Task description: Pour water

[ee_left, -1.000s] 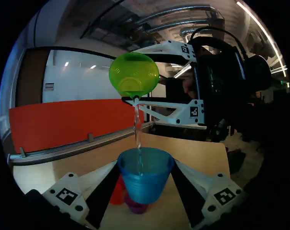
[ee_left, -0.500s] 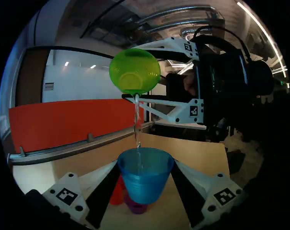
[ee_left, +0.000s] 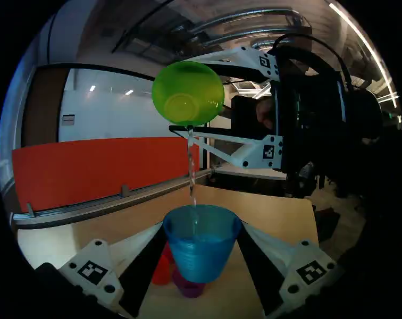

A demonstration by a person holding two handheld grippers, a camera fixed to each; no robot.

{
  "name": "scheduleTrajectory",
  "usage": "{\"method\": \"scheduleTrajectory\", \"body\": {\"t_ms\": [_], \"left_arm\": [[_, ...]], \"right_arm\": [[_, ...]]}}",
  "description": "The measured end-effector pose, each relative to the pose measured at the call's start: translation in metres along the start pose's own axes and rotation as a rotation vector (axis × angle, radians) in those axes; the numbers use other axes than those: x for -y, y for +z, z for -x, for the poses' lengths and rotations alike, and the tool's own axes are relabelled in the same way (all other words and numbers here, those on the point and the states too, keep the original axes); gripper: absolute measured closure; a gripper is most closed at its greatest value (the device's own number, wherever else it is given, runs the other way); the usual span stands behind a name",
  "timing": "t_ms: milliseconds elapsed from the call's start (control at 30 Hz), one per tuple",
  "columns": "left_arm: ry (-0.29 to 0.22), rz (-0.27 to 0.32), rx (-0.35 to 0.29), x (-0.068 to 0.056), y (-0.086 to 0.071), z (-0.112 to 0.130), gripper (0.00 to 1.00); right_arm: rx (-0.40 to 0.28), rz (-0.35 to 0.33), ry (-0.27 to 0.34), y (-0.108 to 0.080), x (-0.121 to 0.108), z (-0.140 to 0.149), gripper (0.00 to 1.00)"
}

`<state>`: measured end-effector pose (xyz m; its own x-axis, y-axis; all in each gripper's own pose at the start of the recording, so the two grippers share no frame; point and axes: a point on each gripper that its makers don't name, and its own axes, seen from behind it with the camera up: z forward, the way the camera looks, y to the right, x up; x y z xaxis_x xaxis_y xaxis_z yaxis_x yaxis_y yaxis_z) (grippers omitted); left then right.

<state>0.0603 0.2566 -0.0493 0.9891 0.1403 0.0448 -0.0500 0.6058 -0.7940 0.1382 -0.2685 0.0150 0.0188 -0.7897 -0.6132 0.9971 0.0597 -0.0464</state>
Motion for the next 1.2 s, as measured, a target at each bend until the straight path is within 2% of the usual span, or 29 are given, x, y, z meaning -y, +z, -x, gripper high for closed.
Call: {"method": "scheduleTrajectory", "body": {"t_ms": [500, 800, 1000, 1067, 1200], "left_arm": [[-0.004, -0.010, -0.003, 0.004, 0.001, 0.000, 0.13], [-0.008, -0.010, -0.008, 0.004, 0.000, -0.003, 0.13], [-0.007, -0.011, -0.009, 0.003, -0.002, -0.002, 0.13], [-0.005, -0.011, -0.008, 0.003, -0.002, -0.002, 0.13], [-0.003, -0.010, -0.008, 0.003, -0.003, -0.003, 0.13]], "right_arm": [[-0.012, 0.006, -0.088, -0.001, 0.001, -0.008, 0.09], [-0.015, 0.005, -0.090, -0.001, 0.001, -0.012, 0.09], [-0.013, -0.001, -0.047, -0.001, 0.003, -0.010, 0.09], [-0.012, -0.002, -0.012, -0.001, 0.004, -0.008, 0.09], [-0.009, -0.007, 0.109, -0.003, 0.007, -0.004, 0.09]]}}
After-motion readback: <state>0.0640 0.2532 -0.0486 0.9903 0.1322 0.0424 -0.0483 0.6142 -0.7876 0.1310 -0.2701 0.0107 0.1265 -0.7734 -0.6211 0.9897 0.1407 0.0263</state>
